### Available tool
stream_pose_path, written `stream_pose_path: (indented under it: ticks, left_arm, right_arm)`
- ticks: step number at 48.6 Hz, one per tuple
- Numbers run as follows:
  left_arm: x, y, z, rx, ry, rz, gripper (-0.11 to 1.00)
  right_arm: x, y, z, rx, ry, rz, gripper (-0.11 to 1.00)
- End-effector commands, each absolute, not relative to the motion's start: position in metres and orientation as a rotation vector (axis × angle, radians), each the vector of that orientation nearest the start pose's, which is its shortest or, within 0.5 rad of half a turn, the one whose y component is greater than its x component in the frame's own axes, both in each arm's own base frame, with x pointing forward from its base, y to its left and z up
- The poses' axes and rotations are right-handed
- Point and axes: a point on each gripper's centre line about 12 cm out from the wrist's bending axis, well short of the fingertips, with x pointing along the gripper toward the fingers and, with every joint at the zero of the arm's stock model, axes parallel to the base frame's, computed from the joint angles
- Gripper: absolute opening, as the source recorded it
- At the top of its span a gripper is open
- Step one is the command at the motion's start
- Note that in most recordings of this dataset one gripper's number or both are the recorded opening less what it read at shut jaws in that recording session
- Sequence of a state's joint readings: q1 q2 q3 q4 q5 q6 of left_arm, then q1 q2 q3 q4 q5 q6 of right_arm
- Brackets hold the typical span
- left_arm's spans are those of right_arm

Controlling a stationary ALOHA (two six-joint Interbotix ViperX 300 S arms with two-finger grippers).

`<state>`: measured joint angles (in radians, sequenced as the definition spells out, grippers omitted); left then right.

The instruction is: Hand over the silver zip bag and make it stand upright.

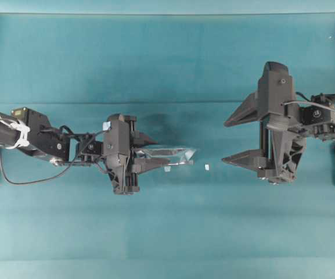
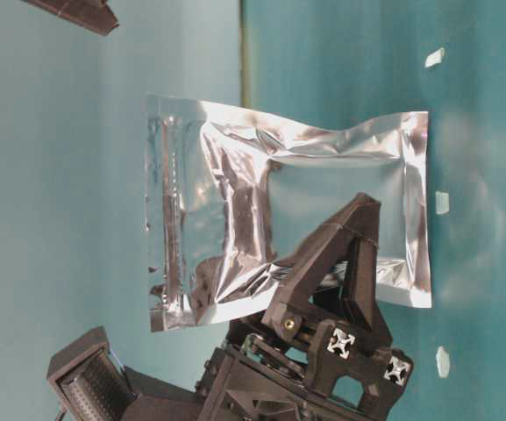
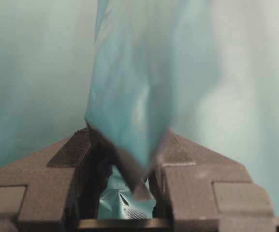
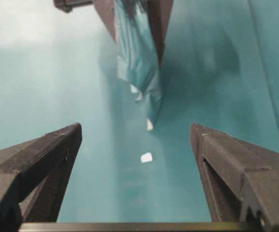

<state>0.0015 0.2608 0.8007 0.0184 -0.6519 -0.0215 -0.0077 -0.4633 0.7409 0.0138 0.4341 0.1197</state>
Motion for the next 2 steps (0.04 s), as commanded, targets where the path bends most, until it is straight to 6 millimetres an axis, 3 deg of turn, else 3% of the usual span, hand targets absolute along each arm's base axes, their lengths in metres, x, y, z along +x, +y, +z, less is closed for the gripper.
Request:
stream_pose_path:
  ticks: [1, 2]
  left_arm:
    - [0.3919, -0.0083, 0.0960, -0.004, 0.401, -0.029, 0.23]
    - [0.3919, -0.0083, 0.0960, -0.004, 0.401, -0.029, 0.23]
  right_arm:
    - [0.2975, -0.0017, 0.2694, 0.139, 0.684, -0.050, 0.97]
    - [0.2975, -0.0017, 0.2694, 0.139, 0.684, -0.050, 0.97]
